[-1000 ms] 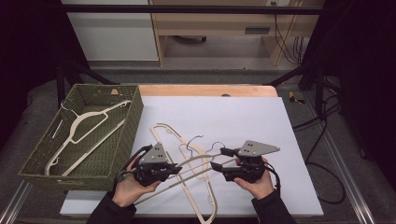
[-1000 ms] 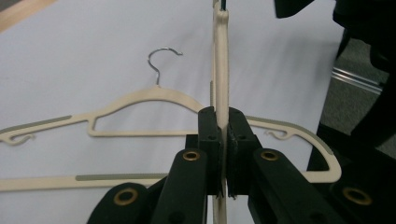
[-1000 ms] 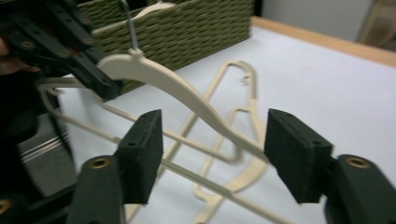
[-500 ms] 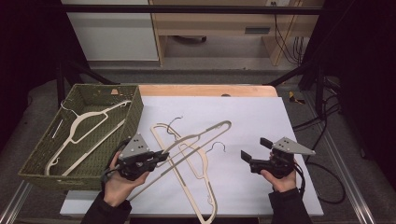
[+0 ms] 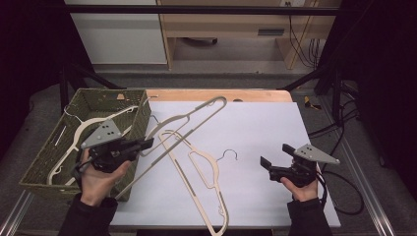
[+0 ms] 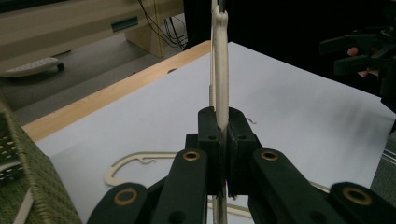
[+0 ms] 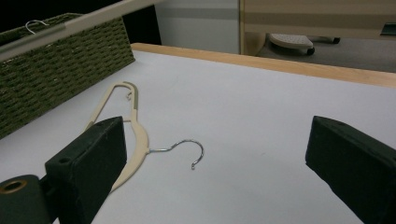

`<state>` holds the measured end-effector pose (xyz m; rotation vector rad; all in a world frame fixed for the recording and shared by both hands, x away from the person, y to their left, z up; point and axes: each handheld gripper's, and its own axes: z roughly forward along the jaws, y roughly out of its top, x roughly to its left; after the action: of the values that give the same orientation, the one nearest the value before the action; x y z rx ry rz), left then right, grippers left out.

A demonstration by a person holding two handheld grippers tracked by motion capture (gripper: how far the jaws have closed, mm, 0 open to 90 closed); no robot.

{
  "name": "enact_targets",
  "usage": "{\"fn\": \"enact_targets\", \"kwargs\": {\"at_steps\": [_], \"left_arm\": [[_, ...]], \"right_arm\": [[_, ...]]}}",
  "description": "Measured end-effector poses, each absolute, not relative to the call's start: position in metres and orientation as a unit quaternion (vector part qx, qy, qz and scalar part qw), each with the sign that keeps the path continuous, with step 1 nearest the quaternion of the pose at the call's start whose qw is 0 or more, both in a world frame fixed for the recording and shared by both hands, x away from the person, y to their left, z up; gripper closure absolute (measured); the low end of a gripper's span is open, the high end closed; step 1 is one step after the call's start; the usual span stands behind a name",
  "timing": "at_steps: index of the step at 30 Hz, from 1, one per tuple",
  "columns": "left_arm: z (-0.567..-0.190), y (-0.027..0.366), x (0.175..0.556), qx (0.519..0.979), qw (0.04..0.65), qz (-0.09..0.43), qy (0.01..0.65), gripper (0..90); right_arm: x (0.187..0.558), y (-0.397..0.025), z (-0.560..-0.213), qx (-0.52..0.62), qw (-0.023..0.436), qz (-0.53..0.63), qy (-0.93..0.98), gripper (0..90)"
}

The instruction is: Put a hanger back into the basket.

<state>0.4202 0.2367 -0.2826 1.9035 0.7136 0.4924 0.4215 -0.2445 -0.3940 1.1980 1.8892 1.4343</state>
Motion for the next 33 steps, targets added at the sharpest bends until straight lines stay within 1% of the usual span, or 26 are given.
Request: {"fn": "enact_targets", "kwargs": {"at_steps": [9,18,23,33], "left_arm": [[-0.26,0.273,0.435,0.779,0.502,0.222,0.304,86.6],[-0.248,0.317,0.453,0.768,0.49,0.258,0.321,86.6],[-0.249,0.336,0.464,0.771,0.473,0.266,0.335,86.6],[-0.265,0.367,0.488,0.776,0.45,0.259,0.359,86.6]], "right_arm": [[0.421,-0.247,-0.393,0.438,0.241,0.523,0.691,5.6],[0.421,-0.248,-0.393,0.439,0.241,0.523,0.69,5.6],[0.421,-0.248,-0.393,0.437,0.24,0.524,0.691,5.5],[0.421,-0.247,-0.393,0.438,0.238,0.523,0.692,5.4]]}}
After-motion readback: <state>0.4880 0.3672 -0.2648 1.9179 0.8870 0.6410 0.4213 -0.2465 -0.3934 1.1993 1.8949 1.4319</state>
